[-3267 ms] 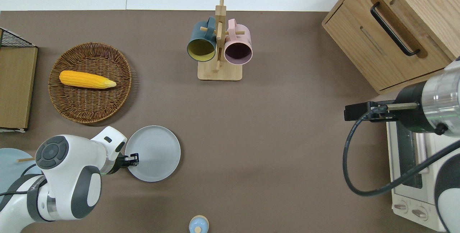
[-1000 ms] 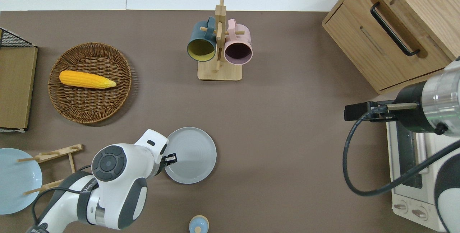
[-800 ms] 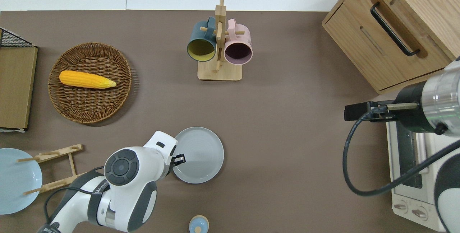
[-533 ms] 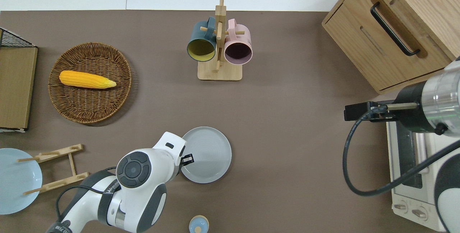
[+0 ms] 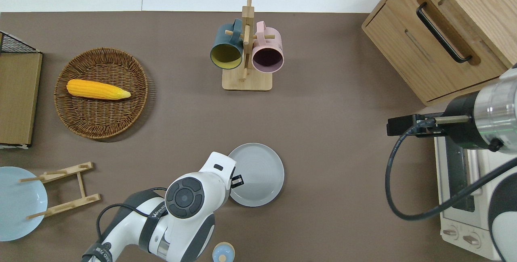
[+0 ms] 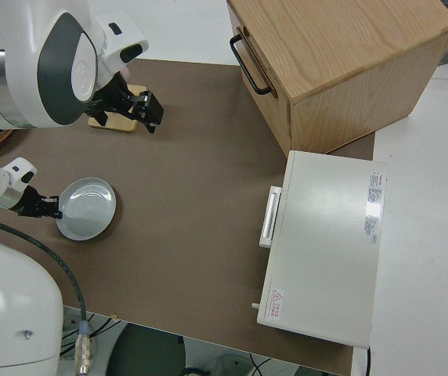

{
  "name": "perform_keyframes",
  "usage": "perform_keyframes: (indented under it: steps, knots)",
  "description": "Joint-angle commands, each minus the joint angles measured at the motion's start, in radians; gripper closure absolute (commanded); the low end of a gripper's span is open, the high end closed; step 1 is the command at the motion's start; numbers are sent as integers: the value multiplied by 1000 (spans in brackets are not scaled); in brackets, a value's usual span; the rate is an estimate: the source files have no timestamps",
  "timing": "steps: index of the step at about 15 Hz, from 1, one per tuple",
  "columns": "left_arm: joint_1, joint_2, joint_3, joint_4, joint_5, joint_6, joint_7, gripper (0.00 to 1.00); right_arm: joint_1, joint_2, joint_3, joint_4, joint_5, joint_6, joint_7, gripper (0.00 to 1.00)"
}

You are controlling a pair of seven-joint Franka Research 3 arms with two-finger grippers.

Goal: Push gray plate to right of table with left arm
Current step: 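Push the gray plate with the left gripper toward the toaster oven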

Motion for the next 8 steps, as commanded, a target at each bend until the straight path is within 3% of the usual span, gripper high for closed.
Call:
perform_keyframes:
  steps: [1, 8]
  knots:
    - [-52, 39, 2, 41, -8, 21, -63, 1000, -6, 6, 4, 14, 16, -5, 2, 5]
    - [-126, 113, 2, 98, 7, 75, -162, 1000, -6, 6, 3, 14, 16, -5, 2, 5]
